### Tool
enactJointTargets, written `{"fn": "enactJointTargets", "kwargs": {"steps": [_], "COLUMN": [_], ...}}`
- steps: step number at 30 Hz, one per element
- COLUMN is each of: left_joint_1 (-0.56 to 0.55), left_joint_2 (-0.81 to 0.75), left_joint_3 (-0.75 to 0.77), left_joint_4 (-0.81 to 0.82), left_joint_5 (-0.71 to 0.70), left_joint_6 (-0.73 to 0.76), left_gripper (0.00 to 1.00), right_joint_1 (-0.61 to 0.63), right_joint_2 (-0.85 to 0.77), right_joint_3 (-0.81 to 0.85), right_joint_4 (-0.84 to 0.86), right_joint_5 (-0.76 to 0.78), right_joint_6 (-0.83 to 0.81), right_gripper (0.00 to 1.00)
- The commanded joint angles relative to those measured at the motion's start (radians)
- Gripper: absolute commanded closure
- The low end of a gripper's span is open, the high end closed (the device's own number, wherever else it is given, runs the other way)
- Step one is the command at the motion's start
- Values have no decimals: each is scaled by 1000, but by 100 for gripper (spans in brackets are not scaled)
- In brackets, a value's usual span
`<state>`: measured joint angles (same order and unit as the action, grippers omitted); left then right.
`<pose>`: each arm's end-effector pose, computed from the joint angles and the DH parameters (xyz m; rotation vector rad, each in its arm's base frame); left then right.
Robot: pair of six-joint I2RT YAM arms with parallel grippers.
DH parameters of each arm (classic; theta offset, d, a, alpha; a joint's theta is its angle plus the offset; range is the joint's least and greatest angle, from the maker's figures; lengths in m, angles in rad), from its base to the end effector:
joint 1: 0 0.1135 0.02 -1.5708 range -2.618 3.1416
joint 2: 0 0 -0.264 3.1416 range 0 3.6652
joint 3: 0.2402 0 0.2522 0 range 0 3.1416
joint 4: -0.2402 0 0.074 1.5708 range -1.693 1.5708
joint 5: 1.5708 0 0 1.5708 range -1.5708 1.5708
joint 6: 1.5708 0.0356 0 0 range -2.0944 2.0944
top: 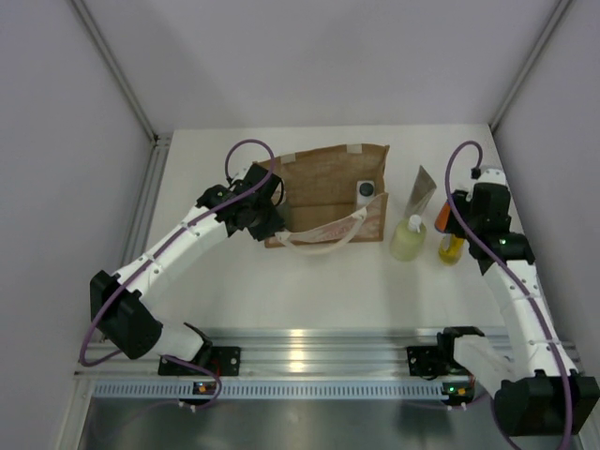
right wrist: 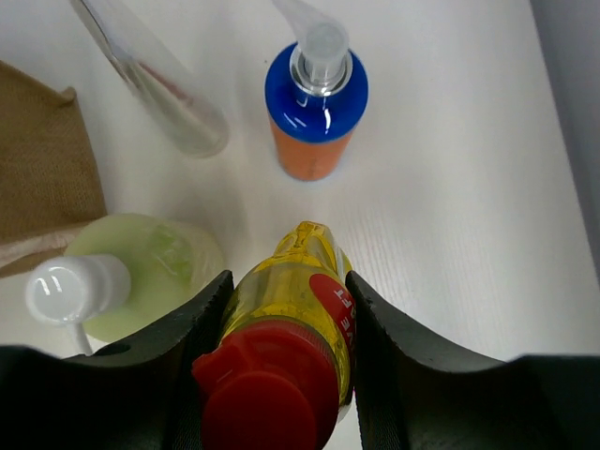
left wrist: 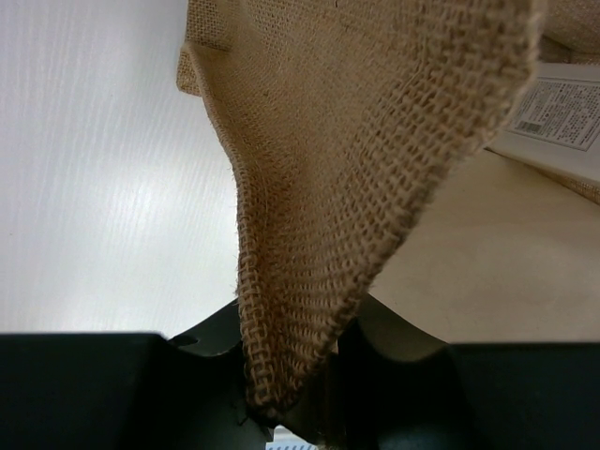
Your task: Take the personal care products out of the canvas bag
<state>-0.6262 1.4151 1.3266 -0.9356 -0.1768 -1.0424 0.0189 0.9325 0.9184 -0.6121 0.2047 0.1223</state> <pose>0.2346 -0.1620 0.3193 -0.6050 2.5501 -0.3882 0.1968 -0.0035 0.3183 0.2272 2.1738 -0.1450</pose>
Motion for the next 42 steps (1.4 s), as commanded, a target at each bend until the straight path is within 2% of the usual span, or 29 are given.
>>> {"fn": "enactJointTargets", "kwargs": {"steps": [1,7,15,16,17,18,22,23,27,29,31,32,35,38,41,42], "left_joint_1": [3,3,3,3,3,3,3,2,2,2,2,3,5,14,19,22], "left_joint_2": [-30,-16,-13,-15,-16,-15,-13,-13,-16,-22,-34,-39,-41,-31,-19,-19], "left_joint_3": [39,52,59,59,59,57,57,57,60,60,60,65,91,109,117,118], "left_joint_4": [-6,-6,-6,-6,-6,-6,-5,-6,-8,-8,-8,-12,-29,-37,-37,-37], "left_joint_5": [5,8,7,4,3,3,0,0,-22,-42,-88,-104,-159,-184,-199,-202], "left_joint_6": [25,36,39,39,38,38,36,36,39,48,56,65,80,91,99,99], "left_gripper": [68,68,68,68,68,68,68,68,68,68,67,67,65,63,62,62], "right_joint_1": [-53,-105,-116,-116,-116,-116,-116,-116,-116,-116,-109,-100,19,246,370,445], "right_joint_2": [-64,-57,17,22,29,34,32,29,25,40,58,81,130,189,284,311], "right_joint_3": [-64,-236,-231,-211,-202,-193,-136,-122,-6,85,167,189,272,358,459,485], "right_joint_4": [357,552,505,485,451,439,390,378,308,275,262,261,239,212,186,184], "right_joint_5": [-60,-151,-180,-159,-150,-142,-126,-125,-142,-204,-369,-405,-446,-369,-317,-291], "right_joint_6": [-6,13,11,14,14,16,19,20,37,71,124,144,180,169,180,183], "right_gripper": [100,100,98,91,59,47,35,28,26,25,25,25,25,25,25,25]}}
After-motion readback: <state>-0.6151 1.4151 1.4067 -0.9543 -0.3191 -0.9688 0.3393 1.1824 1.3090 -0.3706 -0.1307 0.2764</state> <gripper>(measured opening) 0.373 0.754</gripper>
